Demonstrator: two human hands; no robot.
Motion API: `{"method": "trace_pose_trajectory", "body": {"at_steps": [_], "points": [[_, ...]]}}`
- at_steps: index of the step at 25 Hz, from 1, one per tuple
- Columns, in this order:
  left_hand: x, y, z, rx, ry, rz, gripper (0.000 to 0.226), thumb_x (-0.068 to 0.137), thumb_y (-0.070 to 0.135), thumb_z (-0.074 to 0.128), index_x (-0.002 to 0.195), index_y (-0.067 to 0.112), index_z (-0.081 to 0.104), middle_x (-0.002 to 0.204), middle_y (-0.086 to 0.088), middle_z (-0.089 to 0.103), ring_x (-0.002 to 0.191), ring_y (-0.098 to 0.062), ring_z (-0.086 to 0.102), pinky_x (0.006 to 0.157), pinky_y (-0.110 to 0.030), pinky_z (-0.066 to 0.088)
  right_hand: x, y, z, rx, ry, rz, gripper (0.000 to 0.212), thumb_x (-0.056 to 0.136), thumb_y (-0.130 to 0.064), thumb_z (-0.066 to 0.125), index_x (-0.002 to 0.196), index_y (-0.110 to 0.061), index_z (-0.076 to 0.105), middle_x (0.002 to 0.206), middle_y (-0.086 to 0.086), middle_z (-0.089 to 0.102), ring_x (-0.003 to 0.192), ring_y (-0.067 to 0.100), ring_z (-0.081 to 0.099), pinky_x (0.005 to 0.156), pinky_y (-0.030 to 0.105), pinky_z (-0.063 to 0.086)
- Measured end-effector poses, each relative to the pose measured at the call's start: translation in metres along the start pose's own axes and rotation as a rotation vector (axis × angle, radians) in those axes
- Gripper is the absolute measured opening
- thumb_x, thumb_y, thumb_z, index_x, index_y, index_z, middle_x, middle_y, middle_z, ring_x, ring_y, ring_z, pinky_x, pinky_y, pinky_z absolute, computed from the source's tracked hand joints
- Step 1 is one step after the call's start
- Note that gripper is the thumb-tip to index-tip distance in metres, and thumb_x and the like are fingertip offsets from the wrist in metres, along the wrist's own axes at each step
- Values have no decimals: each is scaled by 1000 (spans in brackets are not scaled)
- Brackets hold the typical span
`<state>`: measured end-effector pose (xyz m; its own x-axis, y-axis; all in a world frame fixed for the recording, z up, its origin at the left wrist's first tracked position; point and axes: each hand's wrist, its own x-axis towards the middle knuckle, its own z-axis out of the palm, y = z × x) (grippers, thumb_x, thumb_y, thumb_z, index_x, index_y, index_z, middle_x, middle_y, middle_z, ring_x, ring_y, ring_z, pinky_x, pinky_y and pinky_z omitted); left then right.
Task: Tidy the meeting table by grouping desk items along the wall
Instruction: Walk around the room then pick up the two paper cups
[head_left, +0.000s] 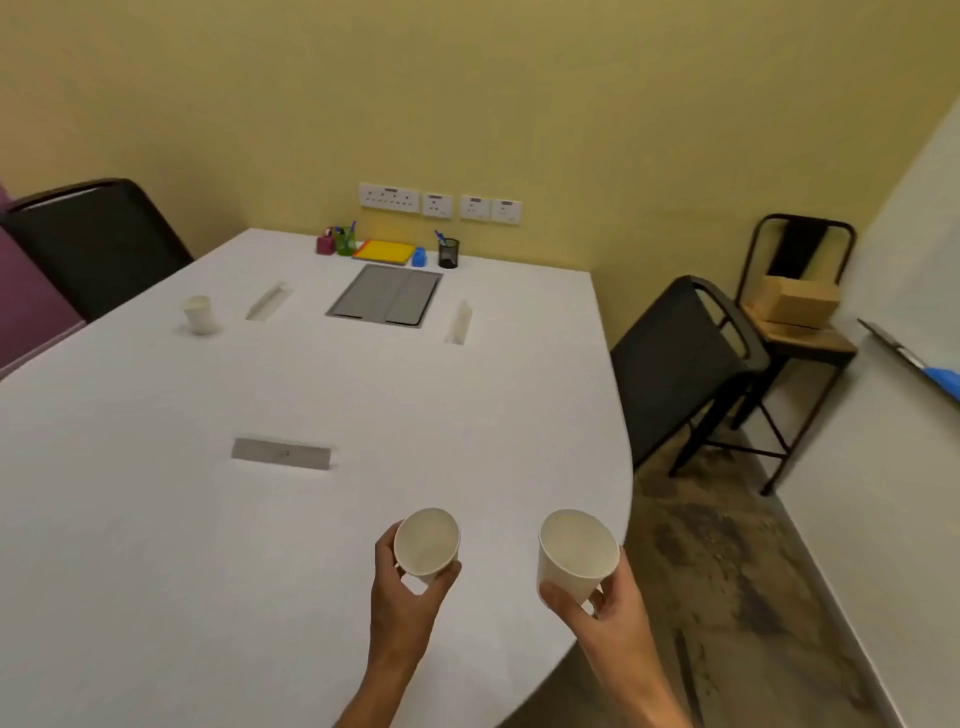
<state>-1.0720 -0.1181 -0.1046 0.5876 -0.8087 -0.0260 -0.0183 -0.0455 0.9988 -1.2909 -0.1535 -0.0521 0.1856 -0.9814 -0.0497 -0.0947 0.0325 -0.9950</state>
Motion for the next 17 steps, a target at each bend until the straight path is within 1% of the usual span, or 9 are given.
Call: {"method": "trace_pose_trajectory", "body": {"at_steps": [1, 2, 4, 6, 8, 11, 14, 17], "points": [[15, -6, 0, 19, 26, -11, 73, 72, 20, 87, 129, 34, 44, 124, 20, 55, 112, -9, 55, 86, -22, 45, 16, 4, 3, -7, -23, 14, 91, 53, -54, 91, 133, -41, 49, 128, -14, 61, 119, 11, 60, 102, 38, 52], [32, -13, -2, 34, 73, -24, 73, 72, 18, 86, 130, 30, 43, 125, 15, 56, 112, -11, 56, 87, -24, 46, 35, 9, 8, -13, -60, 31, 87, 56, -51, 92, 132, -43, 49, 128, -15, 61, 119, 10, 60, 101, 36, 52], [68, -28, -6, 52, 195, -67, 73, 73, 15, 86, 130, 27, 42, 124, 6, 55, 112, -19, 56, 89, -28, 47, 72, 16, 17, -35, -146, 51, 74, 67, -37, 92, 127, -47, 51, 124, -19, 62, 116, 7, 61, 96, 29, 50], [103, -42, -8, 79, 293, -110, 72, 73, 13, 85, 130, 25, 42, 122, 3, 55, 112, -22, 56, 88, -30, 46, 111, 24, 24, -52, -235, 49, 68, 73, -22, 89, 127, -43, 53, 122, -16, 64, 115, 9, 62, 97, 29, 50], [136, -52, -2, 126, 349, -141, 72, 73, 13, 85, 130, 20, 43, 122, 2, 55, 111, -22, 56, 87, -29, 45, 151, 32, 28, -73, -319, 52, 64, 76, -14, 86, 127, -37, 54, 121, -12, 65, 114, 10, 63, 99, 32, 50], [174, -67, 9, 162, 422, -204, 72, 72, 14, 86, 129, 19, 43, 121, 0, 57, 110, -25, 56, 85, -29, 45, 201, 39, 32, -117, -429, 64, 64, 78, -11, 84, 128, -36, 54, 121, -13, 65, 114, 10, 63, 99, 33, 51], [202, -78, 16, 193, 522, -266, 73, 70, 15, 88, 128, 19, 44, 122, -3, 58, 109, -25, 56, 82, -29, 45, 257, 40, 32, -149, -528, 90, 64, 77, -13, 85, 128, -38, 54, 121, -14, 65, 115, 9, 62, 96, 30, 50], [219, -92, 21, 201, 617, -339, 75, 69, 15, 88, 129, 19, 44, 122, -3, 58, 108, -25, 56, 83, -30, 46, 307, 43, 33, -182, -642, 103, 63, 78, -15, 85, 128, -37, 53, 123, -15, 64, 117, 8, 61, 96, 29, 49]]}}
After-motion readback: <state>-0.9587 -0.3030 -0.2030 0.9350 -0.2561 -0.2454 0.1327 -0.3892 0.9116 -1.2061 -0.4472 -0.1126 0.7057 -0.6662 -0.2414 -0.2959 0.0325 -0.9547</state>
